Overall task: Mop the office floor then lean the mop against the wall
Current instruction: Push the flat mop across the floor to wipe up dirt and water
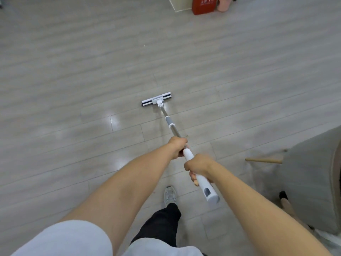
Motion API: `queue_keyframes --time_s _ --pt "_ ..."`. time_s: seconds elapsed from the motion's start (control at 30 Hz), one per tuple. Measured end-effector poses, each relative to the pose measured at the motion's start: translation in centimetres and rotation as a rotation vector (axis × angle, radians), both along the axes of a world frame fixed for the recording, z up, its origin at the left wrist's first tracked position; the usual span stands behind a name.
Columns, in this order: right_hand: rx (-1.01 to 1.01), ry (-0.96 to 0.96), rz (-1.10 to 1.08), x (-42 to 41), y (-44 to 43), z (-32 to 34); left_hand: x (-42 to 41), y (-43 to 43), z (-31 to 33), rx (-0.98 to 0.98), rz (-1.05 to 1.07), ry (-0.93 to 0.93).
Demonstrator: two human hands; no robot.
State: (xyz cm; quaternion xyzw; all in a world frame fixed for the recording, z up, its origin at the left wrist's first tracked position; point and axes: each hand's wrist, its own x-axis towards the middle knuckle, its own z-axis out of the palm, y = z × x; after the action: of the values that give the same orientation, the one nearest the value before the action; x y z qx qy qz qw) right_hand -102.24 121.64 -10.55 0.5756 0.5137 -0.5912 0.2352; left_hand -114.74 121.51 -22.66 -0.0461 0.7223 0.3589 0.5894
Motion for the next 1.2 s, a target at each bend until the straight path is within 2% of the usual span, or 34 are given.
queue_keyframes --time_s 0.4,0.77,1.03,1.2 --pt "-0.035 0.009 -0.008 -10.8 9.0 -1.8 -10.8 9.1 -1.4 -0.029 0.032 -0.014" --pt "-0.057 0.049 0.066 -22.1 24.3 -2.3 -21.4 21.9 0.4 -0.015 0.101 0.057" --pt "-0.079 0.07 0.132 -31.4 32.9 -3.4 -30.9 29.7 -0.2 -0.046 0.213 -0.095" --pt "-0.067 0.059 0.167 -38.5 37.2 -4.9 -37.7 33.9 -1.7 -0.063 0.178 0.031"
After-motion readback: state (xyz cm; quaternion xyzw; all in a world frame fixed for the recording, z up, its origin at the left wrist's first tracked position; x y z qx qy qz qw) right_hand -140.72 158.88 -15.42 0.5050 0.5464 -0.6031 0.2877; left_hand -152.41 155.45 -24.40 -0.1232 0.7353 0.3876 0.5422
